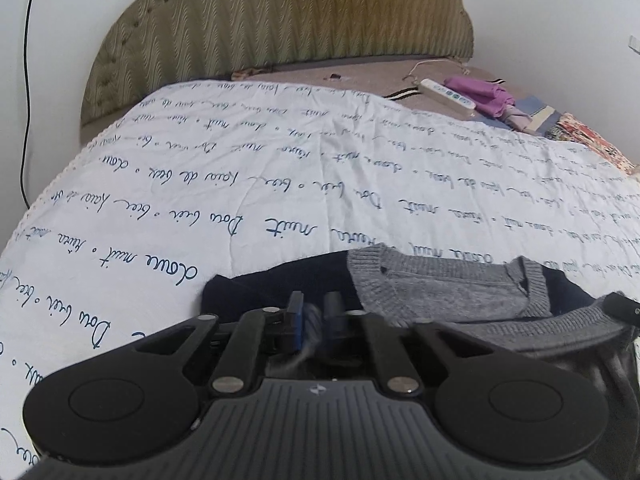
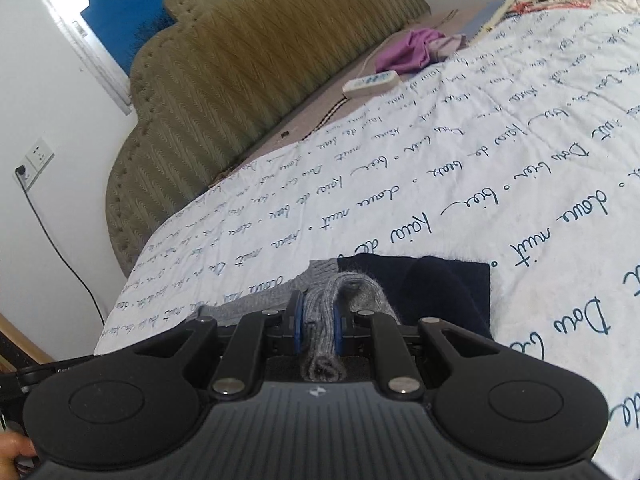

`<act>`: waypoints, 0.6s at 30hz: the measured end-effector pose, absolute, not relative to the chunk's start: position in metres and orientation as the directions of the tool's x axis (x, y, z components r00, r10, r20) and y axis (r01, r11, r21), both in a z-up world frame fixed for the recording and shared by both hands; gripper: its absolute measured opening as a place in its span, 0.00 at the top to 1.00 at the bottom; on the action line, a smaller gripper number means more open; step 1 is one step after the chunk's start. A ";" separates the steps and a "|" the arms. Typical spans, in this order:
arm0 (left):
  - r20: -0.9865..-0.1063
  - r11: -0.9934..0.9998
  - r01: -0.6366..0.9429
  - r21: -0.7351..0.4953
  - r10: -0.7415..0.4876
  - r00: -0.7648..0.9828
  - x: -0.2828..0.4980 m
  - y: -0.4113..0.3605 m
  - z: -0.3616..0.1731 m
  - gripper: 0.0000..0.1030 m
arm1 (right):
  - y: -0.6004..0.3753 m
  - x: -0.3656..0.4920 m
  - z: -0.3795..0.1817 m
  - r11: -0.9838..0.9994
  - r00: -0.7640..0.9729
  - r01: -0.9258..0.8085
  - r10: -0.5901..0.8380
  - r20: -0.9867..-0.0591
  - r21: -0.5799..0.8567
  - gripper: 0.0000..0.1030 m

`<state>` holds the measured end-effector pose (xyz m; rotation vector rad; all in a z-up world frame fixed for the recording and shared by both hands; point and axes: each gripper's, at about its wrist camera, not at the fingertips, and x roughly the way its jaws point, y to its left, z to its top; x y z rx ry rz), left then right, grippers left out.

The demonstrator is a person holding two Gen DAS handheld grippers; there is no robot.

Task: Fold small clothes
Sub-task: 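Lower the hem over the folded sleeves and open both tools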

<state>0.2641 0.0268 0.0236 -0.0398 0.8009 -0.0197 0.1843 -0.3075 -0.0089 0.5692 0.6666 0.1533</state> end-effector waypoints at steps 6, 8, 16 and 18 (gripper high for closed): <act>-0.733 0.996 -0.054 -0.071 -0.016 0.681 0.276 0.042 0.015 0.92 | -0.312 0.200 -0.015 0.834 0.766 0.046 0.324 -0.555 0.550 0.84; -0.740 0.994 -0.075 -0.084 -0.011 0.672 0.277 0.049 0.011 0.91 | -0.314 0.204 -0.017 0.830 0.757 0.051 0.331 -0.564 0.556 0.83; -0.726 1.000 0.016 -0.004 -0.014 0.687 0.242 0.064 0.032 0.48 | -0.314 0.211 -0.023 0.830 0.736 0.055 0.343 -0.584 0.556 0.83; -0.707 0.997 0.071 0.034 -0.027 0.707 0.224 0.063 0.040 0.40 | -0.315 0.213 -0.024 0.827 0.734 0.058 0.344 -0.586 0.559 0.83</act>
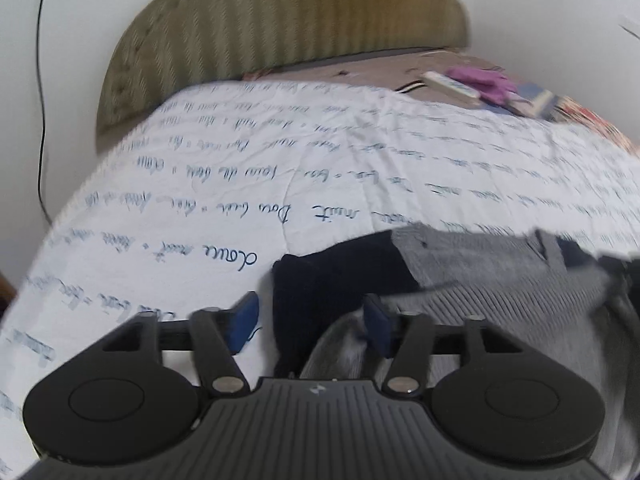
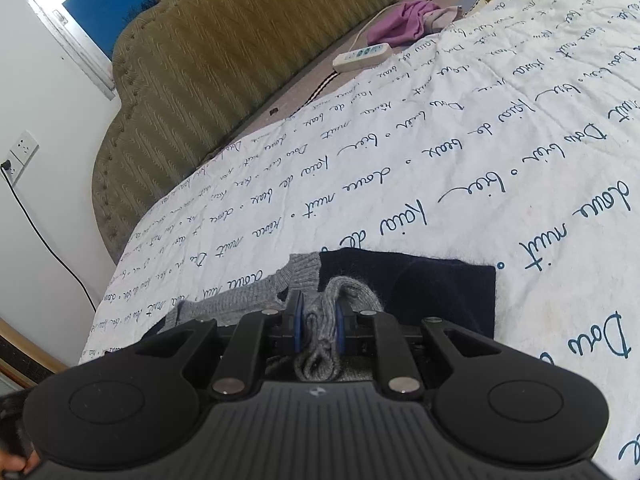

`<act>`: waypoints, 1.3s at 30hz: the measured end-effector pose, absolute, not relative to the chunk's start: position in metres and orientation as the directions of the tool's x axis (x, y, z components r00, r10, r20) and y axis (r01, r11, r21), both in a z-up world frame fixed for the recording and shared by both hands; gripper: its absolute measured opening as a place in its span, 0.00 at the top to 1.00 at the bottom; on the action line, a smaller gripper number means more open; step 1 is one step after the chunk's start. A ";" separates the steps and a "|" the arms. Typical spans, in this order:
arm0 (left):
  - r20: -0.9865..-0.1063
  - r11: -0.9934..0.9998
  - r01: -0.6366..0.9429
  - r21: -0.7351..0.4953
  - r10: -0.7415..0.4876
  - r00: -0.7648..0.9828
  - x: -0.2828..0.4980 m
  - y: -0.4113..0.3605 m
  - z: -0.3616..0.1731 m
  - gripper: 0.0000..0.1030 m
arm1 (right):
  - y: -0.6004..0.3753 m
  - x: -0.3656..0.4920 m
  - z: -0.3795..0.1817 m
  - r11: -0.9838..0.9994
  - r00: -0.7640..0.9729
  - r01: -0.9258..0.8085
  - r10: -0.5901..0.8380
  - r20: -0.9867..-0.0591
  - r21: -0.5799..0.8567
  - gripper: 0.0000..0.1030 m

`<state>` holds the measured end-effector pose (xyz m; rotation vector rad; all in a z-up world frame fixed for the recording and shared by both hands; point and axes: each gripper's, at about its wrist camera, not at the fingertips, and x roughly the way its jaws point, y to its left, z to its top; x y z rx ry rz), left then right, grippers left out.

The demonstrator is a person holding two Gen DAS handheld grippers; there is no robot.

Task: Fold small clothes
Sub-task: 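Lower the hem over the folded sleeves and open both tools, then press and smooth the folded sweater flat with both tools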

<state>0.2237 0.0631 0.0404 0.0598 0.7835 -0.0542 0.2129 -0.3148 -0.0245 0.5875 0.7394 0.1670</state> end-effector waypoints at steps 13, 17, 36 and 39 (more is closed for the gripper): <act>-0.808 0.884 0.463 0.063 -0.228 0.544 0.193 0.007 0.004 0.40 | -0.333 0.217 -0.009 0.809 0.738 0.089 0.338 -0.584 0.581 0.75; -0.800 0.901 0.431 0.038 -0.232 0.554 0.204 0.006 -0.001 0.39 | -0.358 0.203 0.011 0.828 0.788 0.134 0.244 -0.566 0.544 0.60; -0.711 1.000 -0.001 -0.031 -0.022 0.703 0.274 0.066 0.027 0.39 | -0.315 0.206 0.002 0.972 0.782 0.115 0.039 -0.622 0.205 0.43; -0.700 1.000 0.008 -0.025 -0.023 0.714 0.266 0.066 0.029 0.38 | -0.311 0.194 0.013 0.977 0.814 0.067 0.064 -0.577 0.203 0.42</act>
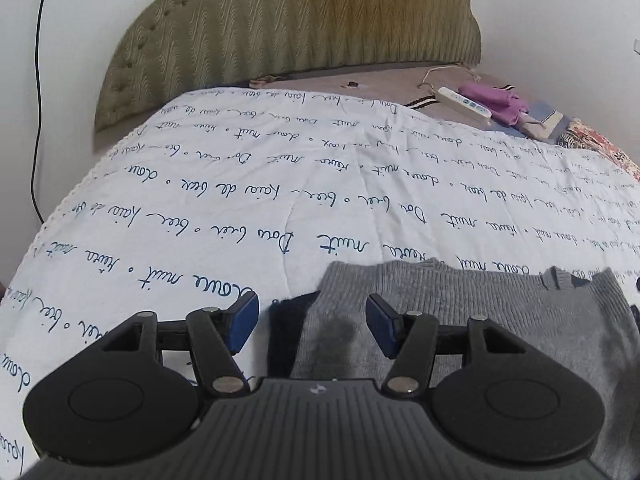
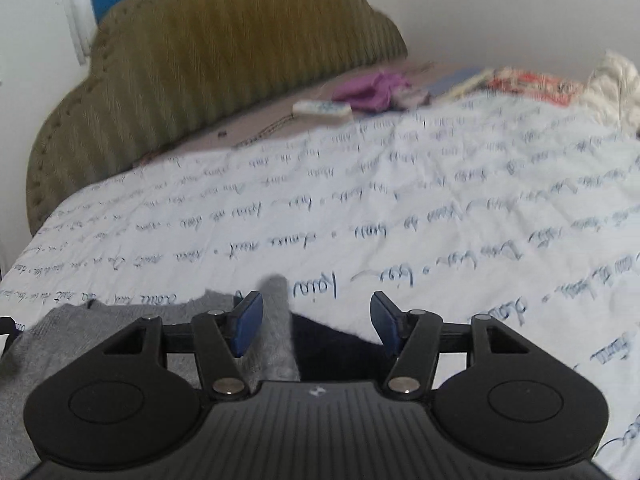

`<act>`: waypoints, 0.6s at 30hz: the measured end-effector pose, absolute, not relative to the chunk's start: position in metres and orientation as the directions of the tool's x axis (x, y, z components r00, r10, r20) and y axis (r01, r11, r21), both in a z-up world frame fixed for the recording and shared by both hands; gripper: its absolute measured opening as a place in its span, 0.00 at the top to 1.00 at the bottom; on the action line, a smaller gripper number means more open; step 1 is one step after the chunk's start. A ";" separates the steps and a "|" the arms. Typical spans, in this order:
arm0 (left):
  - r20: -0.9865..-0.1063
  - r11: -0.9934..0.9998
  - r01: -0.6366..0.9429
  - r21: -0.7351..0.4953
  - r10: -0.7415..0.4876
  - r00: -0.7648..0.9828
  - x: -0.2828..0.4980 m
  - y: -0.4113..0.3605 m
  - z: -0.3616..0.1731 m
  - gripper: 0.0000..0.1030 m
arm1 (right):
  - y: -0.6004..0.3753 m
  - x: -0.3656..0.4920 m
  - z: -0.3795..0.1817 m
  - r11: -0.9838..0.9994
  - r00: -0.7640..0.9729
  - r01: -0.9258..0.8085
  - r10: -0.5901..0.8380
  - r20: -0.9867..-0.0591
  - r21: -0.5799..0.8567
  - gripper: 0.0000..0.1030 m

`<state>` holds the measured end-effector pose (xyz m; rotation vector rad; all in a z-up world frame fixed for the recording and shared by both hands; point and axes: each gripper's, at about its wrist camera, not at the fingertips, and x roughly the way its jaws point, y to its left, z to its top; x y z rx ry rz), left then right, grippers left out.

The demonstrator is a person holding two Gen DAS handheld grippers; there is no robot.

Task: Fold small clothes
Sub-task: 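Press and smooth the folded sweater flat with both tools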

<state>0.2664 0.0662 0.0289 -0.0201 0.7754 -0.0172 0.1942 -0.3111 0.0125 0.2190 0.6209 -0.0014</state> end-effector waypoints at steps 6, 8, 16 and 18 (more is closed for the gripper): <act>-0.716 0.995 0.088 0.048 -0.028 0.698 0.252 0.044 0.014 0.36 | -0.308 0.191 0.006 0.968 0.815 0.020 0.128 -0.565 0.249 0.34; -0.717 0.995 0.100 0.020 -0.055 0.695 0.247 0.048 0.011 0.36 | -0.339 0.195 -0.005 0.885 0.784 0.047 0.254 -0.566 0.463 0.32; -0.736 0.998 0.005 0.063 0.043 0.675 0.261 0.062 -0.013 0.32 | -0.353 0.214 -0.026 0.761 0.687 0.024 0.459 -0.564 0.649 0.32; -0.740 0.998 -0.023 0.053 0.055 0.670 0.261 0.067 -0.017 0.32 | -0.337 0.216 -0.026 0.713 0.641 -0.085 0.574 -0.509 0.696 0.32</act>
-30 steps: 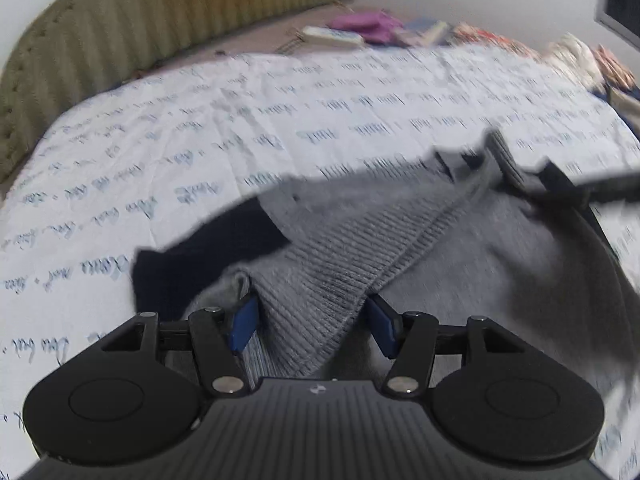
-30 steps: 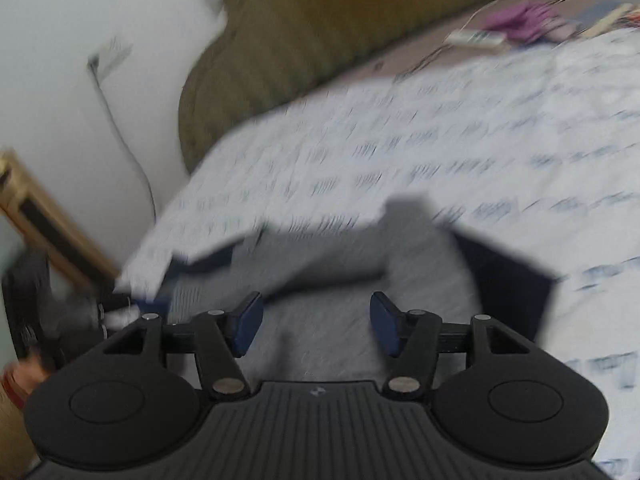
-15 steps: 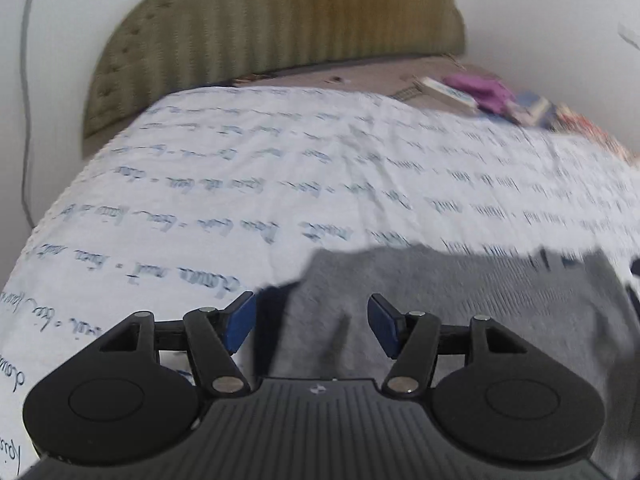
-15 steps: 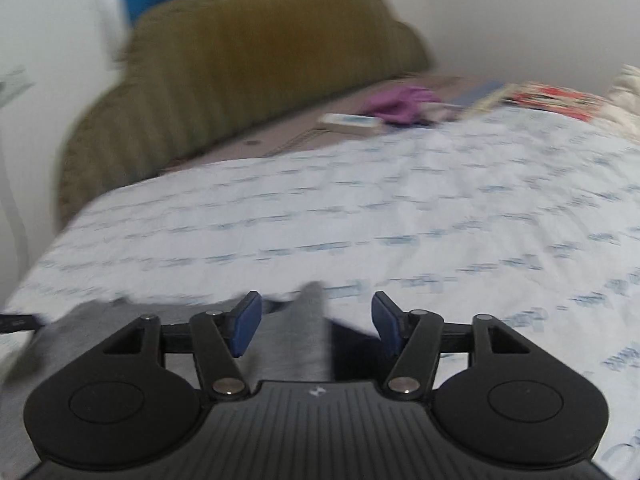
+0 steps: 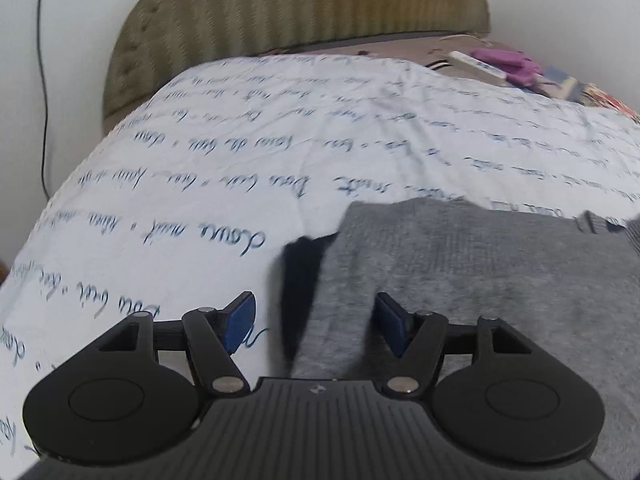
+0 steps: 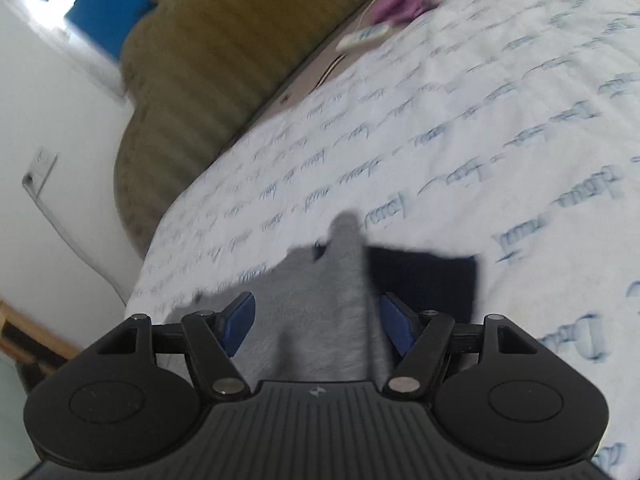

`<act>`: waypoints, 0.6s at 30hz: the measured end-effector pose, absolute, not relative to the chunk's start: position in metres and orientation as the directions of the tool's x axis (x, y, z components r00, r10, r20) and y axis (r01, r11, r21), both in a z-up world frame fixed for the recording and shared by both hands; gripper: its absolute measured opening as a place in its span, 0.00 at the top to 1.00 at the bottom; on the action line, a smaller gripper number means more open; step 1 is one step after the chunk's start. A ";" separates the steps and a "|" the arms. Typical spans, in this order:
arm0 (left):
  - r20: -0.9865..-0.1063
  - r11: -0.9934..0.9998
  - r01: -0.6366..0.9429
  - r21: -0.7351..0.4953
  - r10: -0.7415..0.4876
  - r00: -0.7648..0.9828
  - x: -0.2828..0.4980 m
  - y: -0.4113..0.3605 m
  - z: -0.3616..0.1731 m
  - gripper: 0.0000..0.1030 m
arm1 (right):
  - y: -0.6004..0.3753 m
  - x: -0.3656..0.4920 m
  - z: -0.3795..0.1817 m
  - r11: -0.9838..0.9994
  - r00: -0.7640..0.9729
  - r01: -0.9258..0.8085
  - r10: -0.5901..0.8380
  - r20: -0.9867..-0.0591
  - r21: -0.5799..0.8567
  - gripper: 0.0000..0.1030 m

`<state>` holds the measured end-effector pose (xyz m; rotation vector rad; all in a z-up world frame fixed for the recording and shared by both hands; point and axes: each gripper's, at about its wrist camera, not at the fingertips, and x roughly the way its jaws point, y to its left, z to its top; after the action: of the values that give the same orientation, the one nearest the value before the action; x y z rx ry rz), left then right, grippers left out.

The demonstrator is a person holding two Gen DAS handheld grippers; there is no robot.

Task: Fold small clothes
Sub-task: 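Press and smooth the folded sweater flat with both tools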

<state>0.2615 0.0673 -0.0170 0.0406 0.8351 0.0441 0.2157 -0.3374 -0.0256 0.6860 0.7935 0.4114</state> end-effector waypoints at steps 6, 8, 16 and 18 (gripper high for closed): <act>-0.709 0.992 -0.041 0.121 0.115 0.696 0.254 0.063 -0.006 0.32 | -0.344 0.215 -0.007 0.769 0.753 -0.030 0.437 -0.492 0.638 0.32; -0.688 0.990 -0.035 0.134 0.118 0.716 0.250 0.056 0.001 0.33 | -0.355 0.218 -0.014 0.764 0.746 -0.001 0.430 -0.508 0.646 0.33; -0.614 0.994 0.024 0.111 0.050 0.788 0.230 0.019 0.026 0.30 | -0.346 0.239 -0.041 0.794 0.655 -0.035 0.477 -0.586 0.606 0.43; -0.614 0.995 0.038 0.094 0.028 0.789 0.228 0.013 0.028 0.28 | -0.339 0.237 -0.040 0.804 0.647 -0.058 0.482 -0.591 0.592 0.49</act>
<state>0.2276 0.0130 0.0281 0.1031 0.6627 -0.0055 0.2374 -0.3388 -0.0402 0.5686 0.8172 0.3266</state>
